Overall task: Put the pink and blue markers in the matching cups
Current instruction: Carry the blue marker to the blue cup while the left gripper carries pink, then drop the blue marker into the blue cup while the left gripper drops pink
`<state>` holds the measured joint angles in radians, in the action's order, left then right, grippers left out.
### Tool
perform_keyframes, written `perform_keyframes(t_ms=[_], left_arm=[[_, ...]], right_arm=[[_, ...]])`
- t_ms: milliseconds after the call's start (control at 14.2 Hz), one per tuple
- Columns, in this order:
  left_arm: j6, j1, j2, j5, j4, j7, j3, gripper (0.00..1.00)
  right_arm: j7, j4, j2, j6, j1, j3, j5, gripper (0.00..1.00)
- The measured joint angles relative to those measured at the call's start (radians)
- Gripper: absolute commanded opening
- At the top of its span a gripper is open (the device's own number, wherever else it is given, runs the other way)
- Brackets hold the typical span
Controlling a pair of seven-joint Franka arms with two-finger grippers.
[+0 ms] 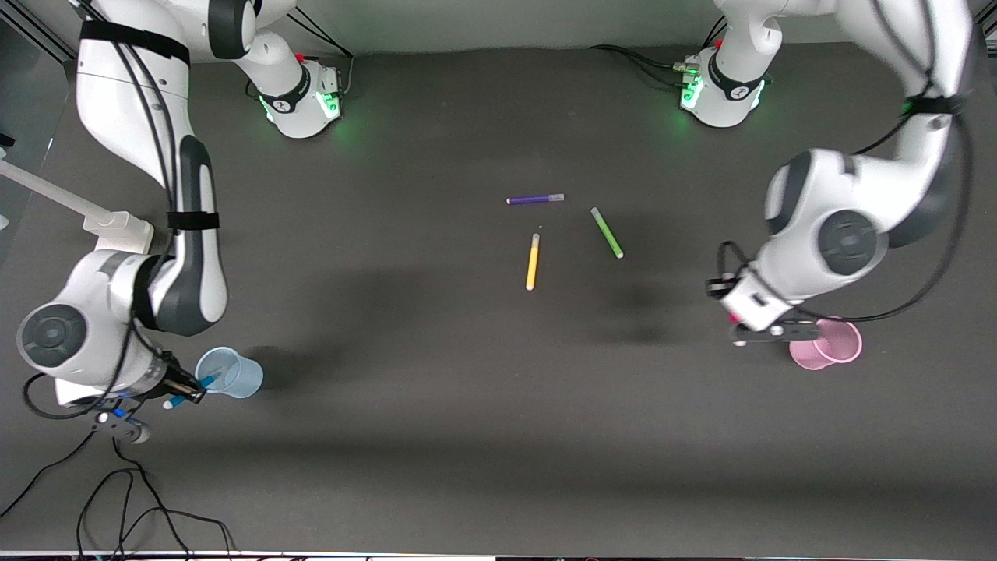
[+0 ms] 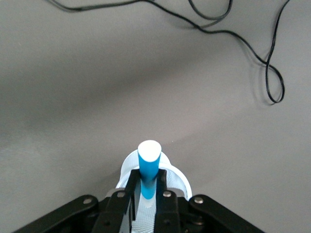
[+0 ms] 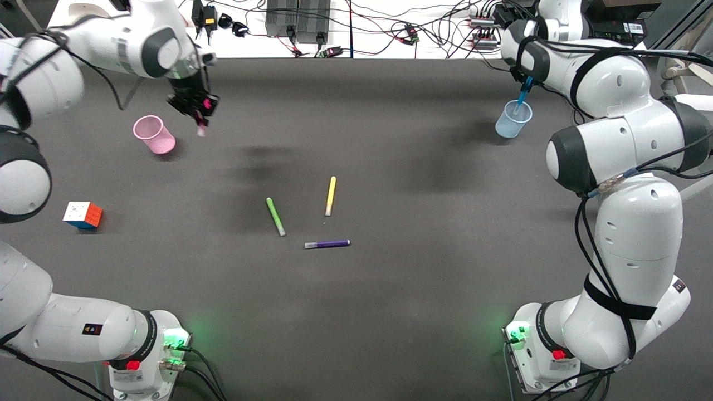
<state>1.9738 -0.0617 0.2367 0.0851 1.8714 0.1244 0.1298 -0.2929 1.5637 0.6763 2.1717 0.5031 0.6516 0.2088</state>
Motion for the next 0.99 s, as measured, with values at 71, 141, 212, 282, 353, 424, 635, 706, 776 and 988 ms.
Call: perform_keyframes(t_ms=[71, 141, 212, 282, 353, 424, 635, 706, 776, 988], left_arm=[[-0.001, 0.016, -0.012, 0.019, 0.000, -0.066, 0.000, 0.00], [-0.001, 0.028, -0.019, 0.033, 0.000, -0.120, 0.000, 0.00], [0.001, 0.036, -0.021, 0.051, 0.000, -0.173, 0.000, 0.00], [0.006, 0.043, -0.021, 0.071, 0.000, -0.222, 0.000, 0.00], [0.018, 0.050, -0.021, 0.087, 0.000, -0.270, 0.000, 0.00], [0.035, 0.063, -0.021, 0.096, 0.000, -0.328, 0.001, 0.00], [0.101, 0.142, -0.021, 0.099, 0.002, -0.565, 0.000, 0.00], [0.112, 0.170, -0.021, 0.099, 0.002, -0.633, -0.001, 0.00], [0.118, 0.194, -0.021, 0.099, 0.003, -0.689, -0.001, 0.00], [0.100, 0.217, -0.020, 0.112, 0.005, -0.786, -0.001, 0.00]], right_arm=[[0.005, 0.033, -0.007, 0.032, 0.006, 0.002, 0.000, 0.00], [0.011, 0.062, -0.015, 0.061, 0.009, 0.003, -0.001, 0.00], [0.015, 0.084, -0.022, 0.083, 0.011, 0.003, -0.001, 0.00], [0.017, 0.099, -0.028, 0.094, 0.012, 0.003, -0.001, 0.00], [0.019, 0.107, -0.032, 0.100, 0.013, 0.003, -0.001, 0.27], [0.019, 0.111, -0.035, 0.103, 0.014, 0.003, -0.001, 0.48], [0.021, 0.114, -0.037, 0.103, 0.019, 0.003, -0.001, 1.00], [0.021, 0.115, -0.037, 0.104, 0.022, 0.003, -0.001, 1.00], [0.021, 0.116, -0.037, 0.104, 0.023, 0.003, -0.001, 1.00], [0.022, 0.116, -0.038, 0.104, 0.024, 0.003, -0.001, 1.00]])
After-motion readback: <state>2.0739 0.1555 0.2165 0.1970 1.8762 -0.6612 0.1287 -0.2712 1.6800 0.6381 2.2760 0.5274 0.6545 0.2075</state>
